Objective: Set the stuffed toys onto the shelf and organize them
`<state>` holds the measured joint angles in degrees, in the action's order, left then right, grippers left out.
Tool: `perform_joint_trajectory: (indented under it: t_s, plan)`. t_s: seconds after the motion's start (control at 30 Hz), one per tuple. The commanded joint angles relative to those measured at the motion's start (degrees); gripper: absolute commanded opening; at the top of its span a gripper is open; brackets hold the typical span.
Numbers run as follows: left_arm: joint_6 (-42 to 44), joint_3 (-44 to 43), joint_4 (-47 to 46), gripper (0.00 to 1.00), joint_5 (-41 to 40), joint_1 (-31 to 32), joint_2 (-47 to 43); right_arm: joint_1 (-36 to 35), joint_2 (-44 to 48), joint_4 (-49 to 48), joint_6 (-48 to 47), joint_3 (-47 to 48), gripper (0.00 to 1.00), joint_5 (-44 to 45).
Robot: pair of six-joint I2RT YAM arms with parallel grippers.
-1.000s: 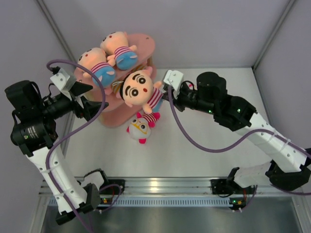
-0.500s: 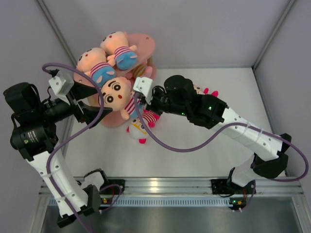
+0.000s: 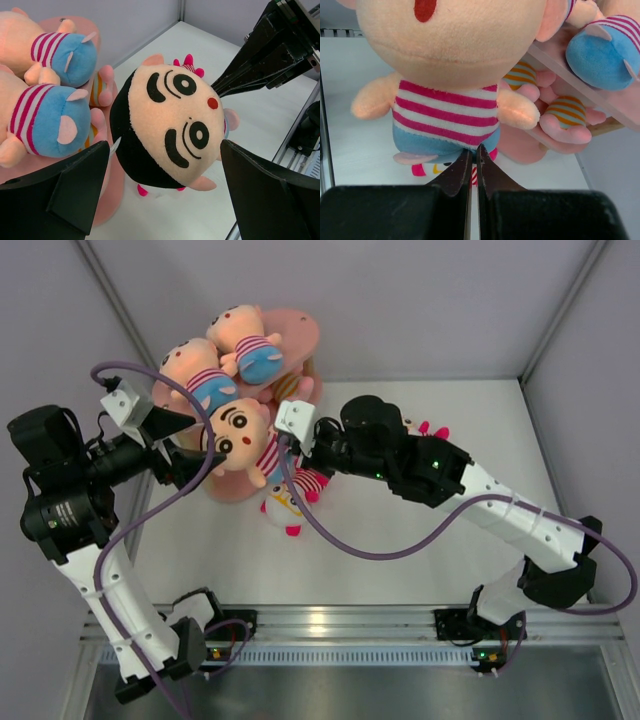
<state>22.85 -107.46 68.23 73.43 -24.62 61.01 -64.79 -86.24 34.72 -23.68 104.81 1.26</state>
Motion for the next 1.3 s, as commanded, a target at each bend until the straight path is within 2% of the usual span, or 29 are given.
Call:
perform_joint_trajectory:
  t_s: [0.0,0.23,0.4,0.43,0.5,0.53,0.6,0.63,0.7,0.8,0.83,0.87,0.93,1.1,1.27]
  plan:
    - [1.5,0.5,0.6,0.99,0.5,0.0,-0.1,-1.3,3.2,-4.8,-1.1,3.3,0.00,-0.3]
    - [1.9,1.0,0.6,0.98,7.9,0.1,-1.0,-1.6,3.5,-8.0,-2.4,3.4,0.00,-2.9]
    - [1.5,0.2,0.6,0.89,7.0,0.0,-1.2,-1.5,3.6,-9.9,-2.6,3.2,0.00,-5.0]
    - [1.1,0.1,0.7,0.78,7.0,0.0,-1.2,-1.5,3.5,-10.2,-2.5,3.3,0.00,-6.1]
    - [1.0,0.4,0.6,0.65,7.8,0.0,-1.2,-1.7,3.4,-10.4,-2.1,3.1,0.00,-7.2]
    - [1.3,0.6,0.7,0.47,8.5,0.0,-1.2,-1.6,3.4,-10.5,-1.8,3.0,0.00,-7.7]
    - [1.3,0.8,0.7,0.22,9.5,0.1,-1.1,-1.6,3.4,-10.9,-1.0,2.6,0.00,-8.5]
    - [1.2,0.8,0.6,0.00,9.5,0.0,-1.0,-1.6,3.5,-11.1,-0.8,1.9,0.00,-9.1]
    - [0.8,0.7,0.6,0.00,8.8,0.1,-0.8,-1.6,4.0,-10.9,-0.3,1.0,0.00,-9.2]
    - [-0.2,0.6,0.6,0.00,8.3,0.1,-0.3,-1.6,6.9,-10.8,-1.5,-3.6,0.47,-8.6]
    - [-1.2,0.3,0.7,0.00,8.3,0.0,0.1,-1.6,9.4,-10.9,-2.3,-7.3,0.71,-8.6]
    - [-1.8,0.1,0.6,0.00,8.3,0.0,0.6,-1.6,10.7,-10.8,-3.0,-9.2,0.79,-8.3]
    - [-2.7,0.0,0.6,0.00,8.5,0.0,1.5,-1.7,14.8,-12.2,-4.6,-14.4,0.87,-5.8]
    - [-4.1,-0.1,0.7,0.00,8.5,0.1,1.9,-1.7,20.8,-16.7,-9.0,-21.9,0.91,-3.2]
    - [-4.2,-0.6,0.6,0.00,8.4,0.1,0.9,-2.8,17.8,-19.3,-9.6,-19.3,0.91,-4.1]
